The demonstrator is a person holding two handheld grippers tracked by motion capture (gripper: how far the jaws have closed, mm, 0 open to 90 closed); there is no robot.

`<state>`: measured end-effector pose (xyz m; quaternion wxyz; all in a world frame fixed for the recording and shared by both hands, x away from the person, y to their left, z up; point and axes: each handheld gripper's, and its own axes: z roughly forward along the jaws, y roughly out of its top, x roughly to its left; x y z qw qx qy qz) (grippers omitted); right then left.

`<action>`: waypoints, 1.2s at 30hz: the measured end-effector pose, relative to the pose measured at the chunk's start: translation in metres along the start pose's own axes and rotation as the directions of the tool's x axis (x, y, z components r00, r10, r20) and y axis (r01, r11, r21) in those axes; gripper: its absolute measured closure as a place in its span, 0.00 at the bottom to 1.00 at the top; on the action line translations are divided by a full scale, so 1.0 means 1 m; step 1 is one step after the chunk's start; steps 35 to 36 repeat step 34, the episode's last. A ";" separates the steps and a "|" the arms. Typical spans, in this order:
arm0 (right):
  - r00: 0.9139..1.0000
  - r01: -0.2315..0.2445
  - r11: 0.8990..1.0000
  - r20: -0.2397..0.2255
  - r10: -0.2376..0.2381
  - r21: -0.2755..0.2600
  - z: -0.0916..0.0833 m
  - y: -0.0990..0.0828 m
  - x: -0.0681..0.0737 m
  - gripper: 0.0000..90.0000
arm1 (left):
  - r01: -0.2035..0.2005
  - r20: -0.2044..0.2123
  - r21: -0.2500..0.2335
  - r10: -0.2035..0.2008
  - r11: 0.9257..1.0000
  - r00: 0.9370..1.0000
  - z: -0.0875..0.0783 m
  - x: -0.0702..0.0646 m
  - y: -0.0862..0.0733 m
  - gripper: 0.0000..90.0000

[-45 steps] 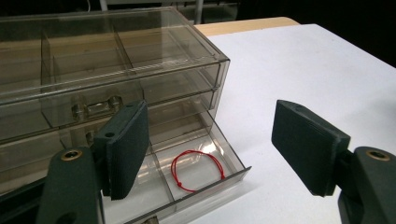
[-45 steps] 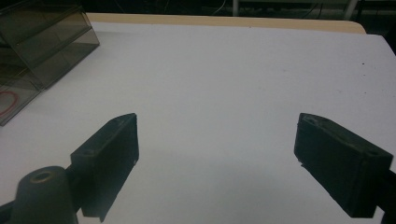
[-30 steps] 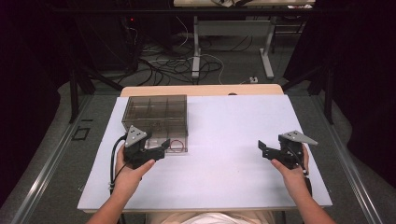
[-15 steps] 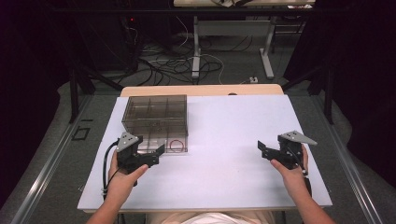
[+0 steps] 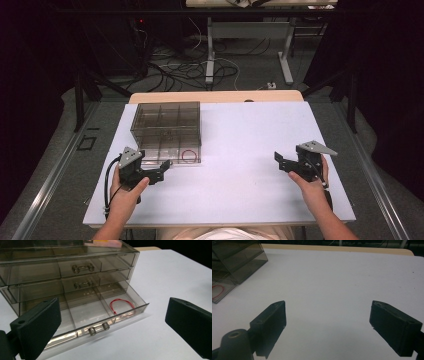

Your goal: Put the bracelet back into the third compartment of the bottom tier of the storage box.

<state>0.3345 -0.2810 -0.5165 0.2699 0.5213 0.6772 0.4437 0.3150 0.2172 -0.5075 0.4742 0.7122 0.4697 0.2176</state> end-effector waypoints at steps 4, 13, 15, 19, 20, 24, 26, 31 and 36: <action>1.000 0.001 1.000 0.001 -0.001 -0.001 0.000 0.000 0.000 0.15 | 0.009 -0.007 0.006 -0.009 1.000 1.000 0.001 0.002 -0.003 0.00; 1.000 0.000 1.000 -0.002 0.000 0.000 0.002 -0.001 0.001 0.15 | 0.024 -0.019 0.003 -0.024 1.000 1.000 0.004 0.006 -0.006 0.00; 1.000 0.000 1.000 -0.003 0.000 0.010 0.002 -0.001 0.001 0.15 | 0.020 -0.023 0.005 -0.020 1.000 1.000 0.005 0.007 -0.007 0.00; 1.000 0.000 1.000 -0.007 0.000 0.009 0.003 -0.001 0.002 0.15 | 0.018 -0.031 0.018 -0.018 1.000 0.999 0.006 0.008 -0.008 0.00; 1.000 0.006 1.000 -0.010 -0.006 0.006 0.003 -0.001 0.002 0.15 | 0.015 -0.036 0.023 -0.014 1.000 0.999 0.007 0.008 -0.009 0.00; 1.000 0.004 1.000 -0.009 -0.004 0.016 0.004 -0.002 0.003 0.15 | 0.011 -0.041 0.027 -0.010 1.000 0.999 0.008 0.008 -0.009 0.01; 1.000 0.008 1.000 -0.009 -0.008 0.017 0.004 -0.002 0.003 0.15 | 0.010 -0.042 0.033 -0.009 0.999 0.999 0.009 0.008 -0.010 0.01; 1.000 0.009 1.000 -0.009 -0.009 0.014 0.005 -0.002 0.003 0.15 | 0.014 -0.046 0.026 -0.013 1.000 0.999 0.008 0.009 -0.009 0.01; 1.000 0.011 1.000 -0.005 -0.011 0.026 0.005 -0.003 0.002 0.15 | 0.017 -0.047 0.027 -0.015 1.000 0.999 0.008 0.009 -0.009 0.01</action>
